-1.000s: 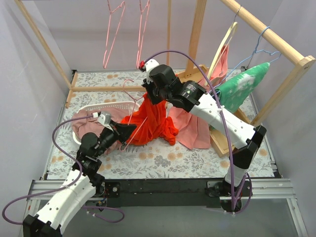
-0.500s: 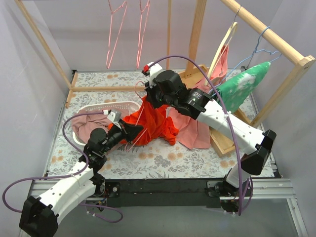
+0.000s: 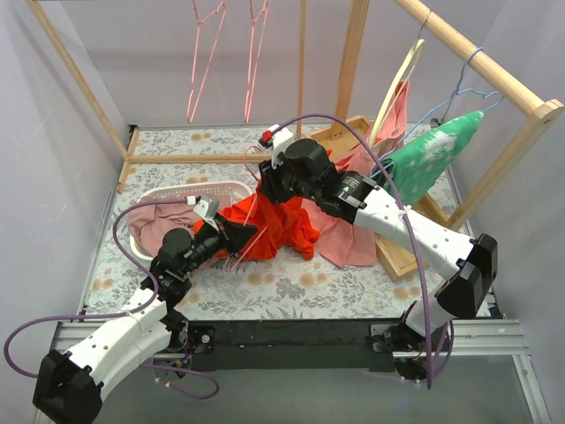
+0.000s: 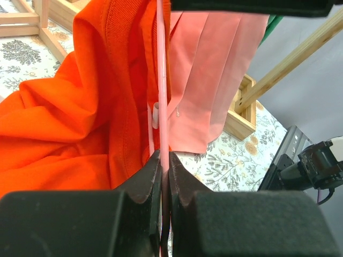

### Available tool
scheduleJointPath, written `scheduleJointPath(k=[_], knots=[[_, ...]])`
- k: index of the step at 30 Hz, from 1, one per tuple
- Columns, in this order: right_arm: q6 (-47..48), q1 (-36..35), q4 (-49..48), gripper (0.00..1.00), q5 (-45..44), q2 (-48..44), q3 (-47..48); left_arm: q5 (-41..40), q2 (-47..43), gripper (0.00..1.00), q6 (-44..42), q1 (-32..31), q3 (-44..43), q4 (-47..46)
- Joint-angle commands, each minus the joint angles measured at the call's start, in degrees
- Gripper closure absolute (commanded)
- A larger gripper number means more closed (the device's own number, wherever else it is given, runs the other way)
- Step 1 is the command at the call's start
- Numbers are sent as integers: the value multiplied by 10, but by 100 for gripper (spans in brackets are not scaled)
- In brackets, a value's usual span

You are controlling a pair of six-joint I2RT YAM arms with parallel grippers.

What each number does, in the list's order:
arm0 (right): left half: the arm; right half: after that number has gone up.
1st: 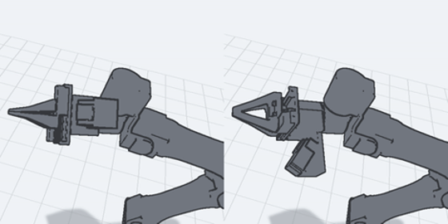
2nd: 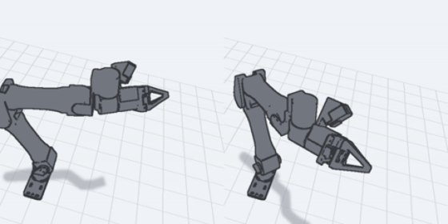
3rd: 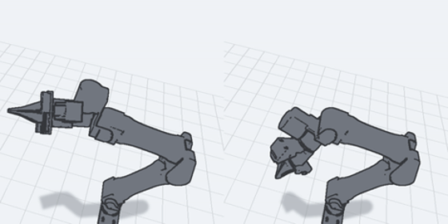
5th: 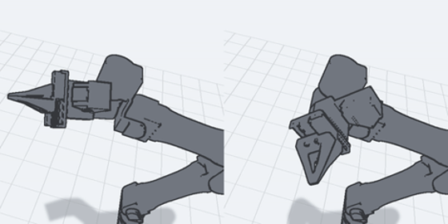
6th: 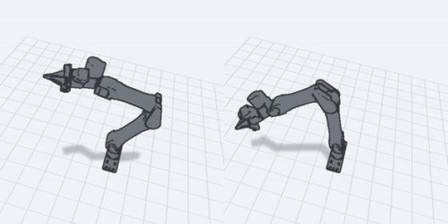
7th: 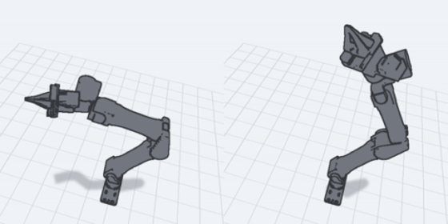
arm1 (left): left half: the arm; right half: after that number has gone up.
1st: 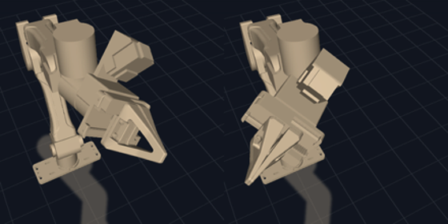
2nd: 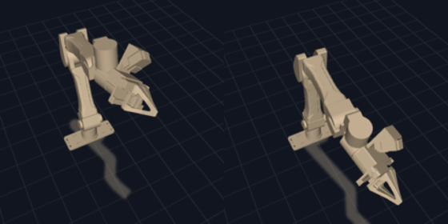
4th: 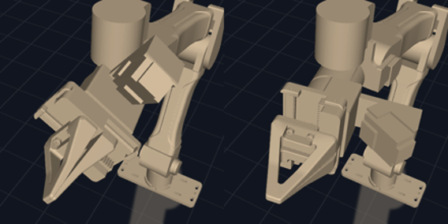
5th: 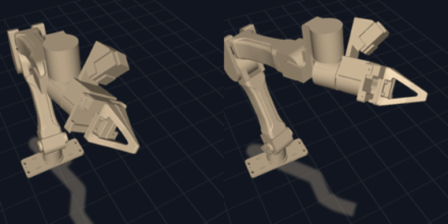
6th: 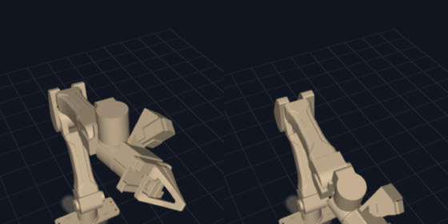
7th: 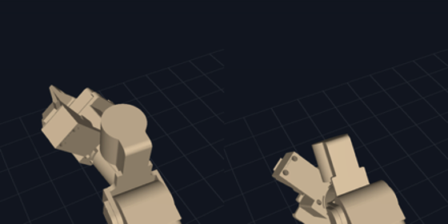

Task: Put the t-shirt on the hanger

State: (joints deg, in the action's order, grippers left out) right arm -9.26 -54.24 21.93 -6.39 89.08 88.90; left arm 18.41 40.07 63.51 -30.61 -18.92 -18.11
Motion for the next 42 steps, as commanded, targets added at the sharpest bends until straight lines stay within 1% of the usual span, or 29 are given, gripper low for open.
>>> scheduleJointPath(k=[1, 4, 10, 12, 18, 21, 24, 29, 31, 32, 33, 34, 35, 36, 37, 38, 39, 40, 41, 42], knots=[[-14, -4, -69, 57, 44, -37, -24, 19, -4, 100, -8, -8, -31, -23], [-14, -4, -73, 55, 33, -35, -33, 36, -3, 100, -15, -7, -37, -17], [-5, -4, -67, 54, 7, -11, 1, 61, -2, 100, -25, -10, -47, 7], [0, -3, -59, 55, 2, 2, 20, 67, -2, 100, -27, -12, -51, 13], [7, -4, -52, 58, -38, 10, 31, 82, 4, 100, -35, -17, -64, 40], [15, -5, -55, 57, -58, 7, 28, 84, -2, 100, -33, -19, -59, 47], [22, -4, -63, 56, -62, 6, 21, 84, -5, 100, -27, -19, -55, 54], [18, -5, -70, 57, -35, 16, 6, 89, -1, 100, -22, -20, -57, 54], [13, -5, -71, 66, -27, 21, 0, 86, 4, 100, -23, -20, -60, 54], [6, -5, -73, 73, -25, 22, -5, 85, 8, 100, -23, -20, -63, 55], [5, -5, -76, 84, -24, 20, -12, 81, 11, 100, -16, -20, -65, 54], [2, -5, -76, 92, -26, 19, -14, 78, 18, 100, -10, -20, -70, 55], [0, -5, -77, 99, -28, 18, -17, 71, 22, 99, -3, -20, -74, 56], [0, -5, -77, 99, -33, 15, -22, 46, 25, 97, 24, -20, -78, 62], [0, -5, -78, 99, -36, 12, -26, 37, 34, 92, 37, -20, -81, 64], [0, -5, -79, 99, -41, 9, -29, 18, 37, 84, 59, -20, -89, 66], [3, -5, -79, 99, -46, 4, -36, -3, 40, 74, 82, -20, -97, 88], [3, -4, -80, 99, -57, 1, -39, -41, 44, 69, 123, -20, -104, 100], [4, -5, -82, 99, -62, -2, -43, -50, 45, 59, 138, -20, -118, 110], [6, -4, -82, 99, -71, -9, -46, -59, 44, 53, 151, -20, -124, 125]])
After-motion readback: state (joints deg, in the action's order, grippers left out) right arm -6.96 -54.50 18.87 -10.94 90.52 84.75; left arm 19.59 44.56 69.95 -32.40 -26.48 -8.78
